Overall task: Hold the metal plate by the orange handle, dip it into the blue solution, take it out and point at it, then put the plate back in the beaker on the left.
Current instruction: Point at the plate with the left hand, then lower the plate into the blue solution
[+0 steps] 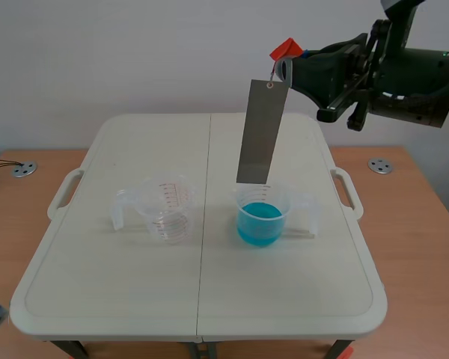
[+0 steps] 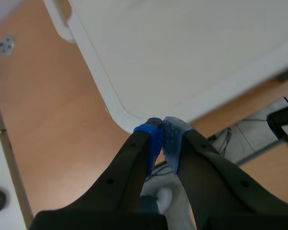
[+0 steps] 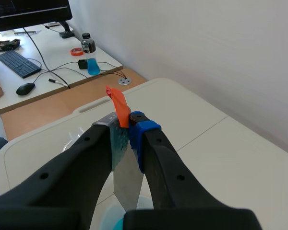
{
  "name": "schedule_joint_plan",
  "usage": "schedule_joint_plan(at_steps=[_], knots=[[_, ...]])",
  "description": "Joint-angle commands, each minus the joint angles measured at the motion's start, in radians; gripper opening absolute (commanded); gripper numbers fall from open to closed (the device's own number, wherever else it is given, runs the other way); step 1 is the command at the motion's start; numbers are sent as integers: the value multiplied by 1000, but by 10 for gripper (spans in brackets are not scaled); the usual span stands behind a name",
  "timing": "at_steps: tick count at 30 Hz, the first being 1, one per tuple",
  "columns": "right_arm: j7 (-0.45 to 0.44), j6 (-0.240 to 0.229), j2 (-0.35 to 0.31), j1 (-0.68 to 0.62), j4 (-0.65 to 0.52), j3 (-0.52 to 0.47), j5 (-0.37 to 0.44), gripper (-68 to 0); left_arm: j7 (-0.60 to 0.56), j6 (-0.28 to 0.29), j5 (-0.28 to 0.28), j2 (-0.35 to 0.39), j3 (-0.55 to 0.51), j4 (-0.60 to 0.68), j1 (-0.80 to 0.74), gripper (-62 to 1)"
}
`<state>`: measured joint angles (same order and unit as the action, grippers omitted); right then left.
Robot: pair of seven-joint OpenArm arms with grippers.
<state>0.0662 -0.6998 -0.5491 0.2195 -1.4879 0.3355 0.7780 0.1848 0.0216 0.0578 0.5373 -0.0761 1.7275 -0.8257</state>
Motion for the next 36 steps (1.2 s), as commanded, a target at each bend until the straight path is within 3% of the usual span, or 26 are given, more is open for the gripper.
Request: schedule_joint_plan(at_steps=[1,10,36], knots=[[-11,0,5,6,-16,-14,12,-660,-17,-5,9,-2,6,3,-16,-582],[2,0,10,-30,-16,-14,10,-660,-16,-3,13,-2,8,3,-105,-582],[-16,30,9,-73,-14,-69,-30,-660,-2,26,13,-5,10,-20,-108,-582]])
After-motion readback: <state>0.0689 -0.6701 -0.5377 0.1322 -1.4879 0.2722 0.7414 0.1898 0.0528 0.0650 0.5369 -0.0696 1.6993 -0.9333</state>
